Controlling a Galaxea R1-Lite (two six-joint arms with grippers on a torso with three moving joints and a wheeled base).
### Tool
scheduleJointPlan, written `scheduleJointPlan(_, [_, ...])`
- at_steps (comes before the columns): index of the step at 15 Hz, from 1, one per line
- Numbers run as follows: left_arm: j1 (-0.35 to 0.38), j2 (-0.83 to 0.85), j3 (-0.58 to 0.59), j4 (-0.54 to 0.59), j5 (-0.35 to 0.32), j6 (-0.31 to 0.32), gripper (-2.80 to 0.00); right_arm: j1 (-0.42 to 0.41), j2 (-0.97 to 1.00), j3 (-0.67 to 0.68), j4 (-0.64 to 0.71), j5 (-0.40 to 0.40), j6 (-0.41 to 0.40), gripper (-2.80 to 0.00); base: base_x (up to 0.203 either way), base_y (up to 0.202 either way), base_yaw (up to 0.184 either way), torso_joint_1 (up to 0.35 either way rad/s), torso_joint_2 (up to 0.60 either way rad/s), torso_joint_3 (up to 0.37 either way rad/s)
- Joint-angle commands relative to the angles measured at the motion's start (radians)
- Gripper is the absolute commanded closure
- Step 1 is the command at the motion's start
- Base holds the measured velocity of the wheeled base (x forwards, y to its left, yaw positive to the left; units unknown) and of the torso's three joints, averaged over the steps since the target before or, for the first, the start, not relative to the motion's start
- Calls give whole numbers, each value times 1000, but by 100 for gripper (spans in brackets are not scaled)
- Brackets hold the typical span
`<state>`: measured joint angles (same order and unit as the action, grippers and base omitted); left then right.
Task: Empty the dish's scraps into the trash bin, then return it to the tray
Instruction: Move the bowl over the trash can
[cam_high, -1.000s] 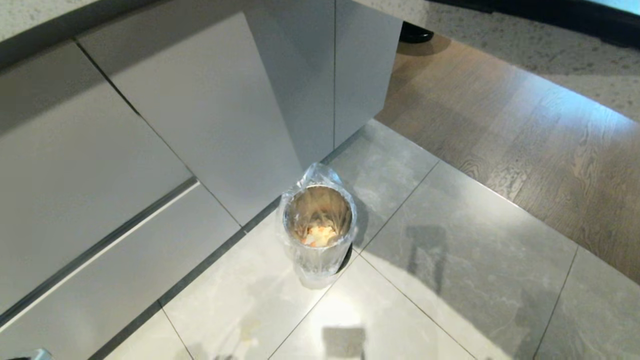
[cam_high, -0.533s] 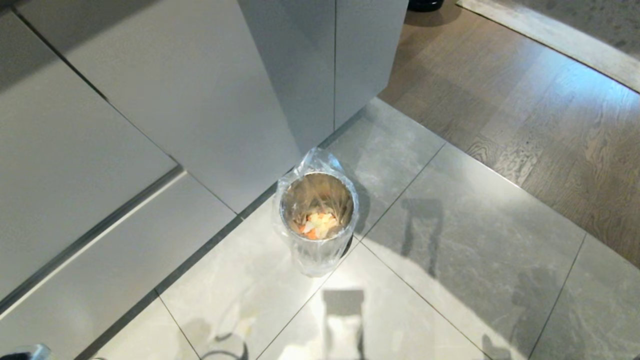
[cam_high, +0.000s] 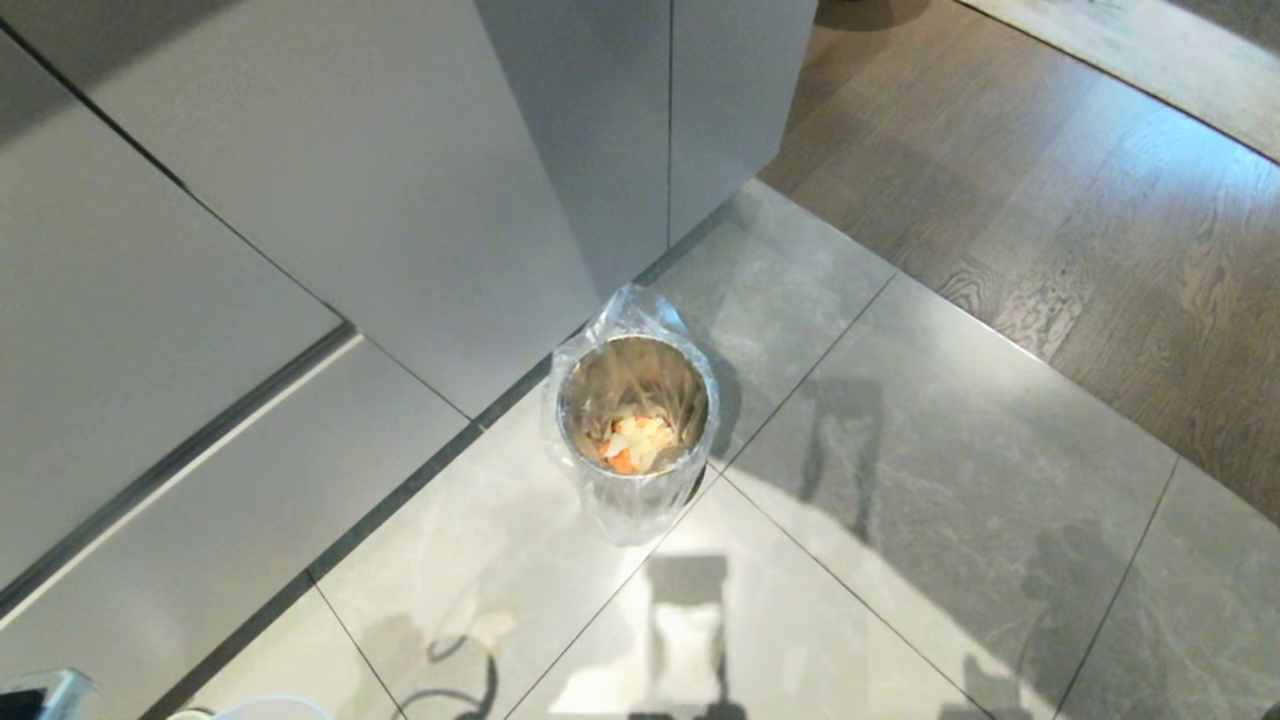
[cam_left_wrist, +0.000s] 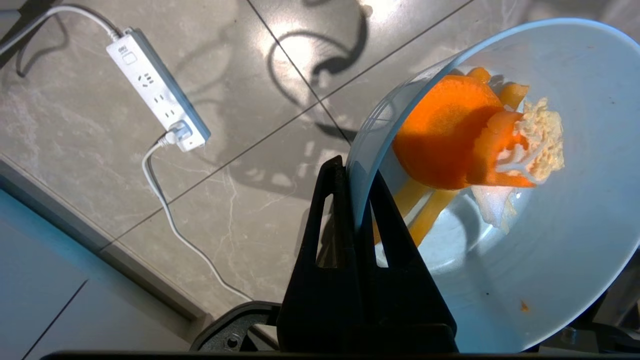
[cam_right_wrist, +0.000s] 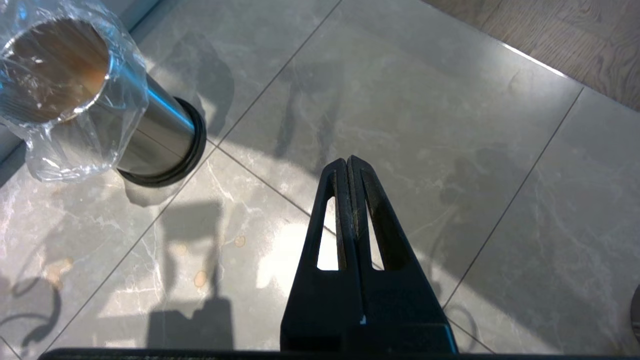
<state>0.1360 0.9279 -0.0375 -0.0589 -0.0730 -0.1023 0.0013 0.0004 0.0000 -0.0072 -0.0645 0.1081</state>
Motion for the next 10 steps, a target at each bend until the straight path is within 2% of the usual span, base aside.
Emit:
scheduleJointPlan(1, [-1, -1, 1, -1, -4, 1, 0, 0, 0, 0, 0, -1, 1, 0, 0, 0, 0, 4, 2, -165])
scheduleJointPlan(10, [-6, 2, -2, -5, -11, 1, 0, 0, 0, 0, 0, -1, 2, 0, 0, 0, 0, 3, 3, -194])
